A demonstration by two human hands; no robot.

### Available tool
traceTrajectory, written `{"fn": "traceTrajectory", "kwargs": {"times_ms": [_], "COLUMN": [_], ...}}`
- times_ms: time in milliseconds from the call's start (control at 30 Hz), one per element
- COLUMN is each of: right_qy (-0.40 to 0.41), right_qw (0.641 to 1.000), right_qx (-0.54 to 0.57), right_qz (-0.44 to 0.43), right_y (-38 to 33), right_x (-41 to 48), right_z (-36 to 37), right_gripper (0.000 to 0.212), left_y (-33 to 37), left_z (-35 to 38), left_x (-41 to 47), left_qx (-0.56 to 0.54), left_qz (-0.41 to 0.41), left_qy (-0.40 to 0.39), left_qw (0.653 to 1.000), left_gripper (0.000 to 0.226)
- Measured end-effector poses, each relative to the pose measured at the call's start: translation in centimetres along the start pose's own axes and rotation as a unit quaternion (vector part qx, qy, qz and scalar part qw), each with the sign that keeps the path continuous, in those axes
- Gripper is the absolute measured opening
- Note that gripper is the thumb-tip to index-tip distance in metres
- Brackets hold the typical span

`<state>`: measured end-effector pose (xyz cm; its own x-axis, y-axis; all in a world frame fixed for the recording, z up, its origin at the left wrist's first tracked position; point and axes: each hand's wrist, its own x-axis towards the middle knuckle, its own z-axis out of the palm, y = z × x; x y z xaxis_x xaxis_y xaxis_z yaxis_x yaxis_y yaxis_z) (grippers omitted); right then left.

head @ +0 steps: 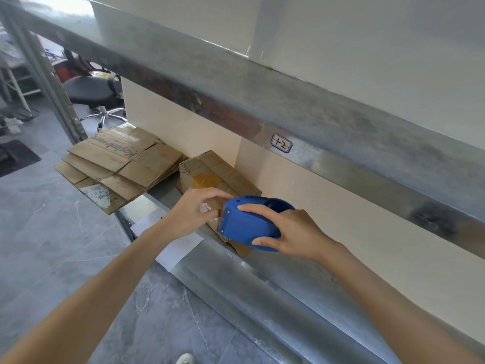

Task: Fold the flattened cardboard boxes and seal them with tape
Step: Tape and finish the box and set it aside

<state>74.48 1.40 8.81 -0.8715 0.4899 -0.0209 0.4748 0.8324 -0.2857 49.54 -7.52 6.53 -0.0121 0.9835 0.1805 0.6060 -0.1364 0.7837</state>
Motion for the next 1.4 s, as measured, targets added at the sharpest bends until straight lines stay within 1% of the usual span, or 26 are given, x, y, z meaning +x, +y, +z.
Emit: {"fn": "traceTrajectory", "kwargs": {"times_ms": [67,167,267,367,533,633,767,833,933,1133,1233,1400], "right_qy": [-0.001,-0.008,-0.012,-0.005,-0.012,-0.011,-0.008,-0.006,-0.012,-0.016,-0.019,-0.018], "right_qw": [1.0,1.0,1.0,1.0,0.998,0.996,0.994,0.993,0.993,0.993,0.993,0.992], "right_qx": [0.003,0.009,0.014,-0.001,-0.034,-0.035,-0.03,-0.025,-0.022,-0.021,-0.016,-0.007], "right_qz": [0.002,0.009,0.011,0.018,0.059,0.081,0.107,0.112,0.114,0.117,0.116,0.127], "right_y": [0.1,0.1,-0.1,0.3,2.4,3.0,3.4,3.4,3.7,3.8,3.9,4.0], "right_x": [0.1,0.0,-0.2,-1.0,-3.5,-4.2,-4.6,-4.4,-3.9,-3.4,-3.0,-2.9], "right_z": [0.2,0.4,0.4,-0.3,-1.4,-1.4,-1.0,-0.8,-0.7,-0.3,0.2,0.9], "right_gripper": [0.069,0.07,0.069,0.069,0.071,0.071,0.071,0.07,0.07,0.07,0.069,0.071], "left_y": [-0.1,-0.3,-0.2,-0.5,-1.7,-1.5,-1.9,-2.2,-2.7,-3.9,-4.6,-6.1], "left_z": [0.2,0.2,0.7,0.4,-1.0,0.7,2.5,3.0,3.7,4.4,4.5,5.0], "left_x": [-0.4,-0.8,-1.0,-1.4,-2.1,-1.8,-1.2,-0.9,-0.5,0.0,0.1,0.4], "left_qx": [-0.028,-0.053,-0.045,-0.035,-0.027,-0.033,-0.075,-0.071,-0.089,-0.091,-0.084,-0.08], "left_qz": [-0.018,-0.042,-0.057,-0.07,-0.087,-0.091,-0.102,-0.109,-0.114,-0.093,-0.082,-0.049], "left_qy": [0.017,0.04,0.039,0.05,0.048,0.045,0.046,0.065,0.085,0.09,0.096,0.124], "left_qw": [0.999,0.997,0.997,0.996,0.995,0.994,0.991,0.989,0.986,0.987,0.988,0.988], "left_gripper": [0.027,0.027,0.029,0.019,0.017,0.009,0.007,0.01,0.02,0.037,0.04,0.038]}}
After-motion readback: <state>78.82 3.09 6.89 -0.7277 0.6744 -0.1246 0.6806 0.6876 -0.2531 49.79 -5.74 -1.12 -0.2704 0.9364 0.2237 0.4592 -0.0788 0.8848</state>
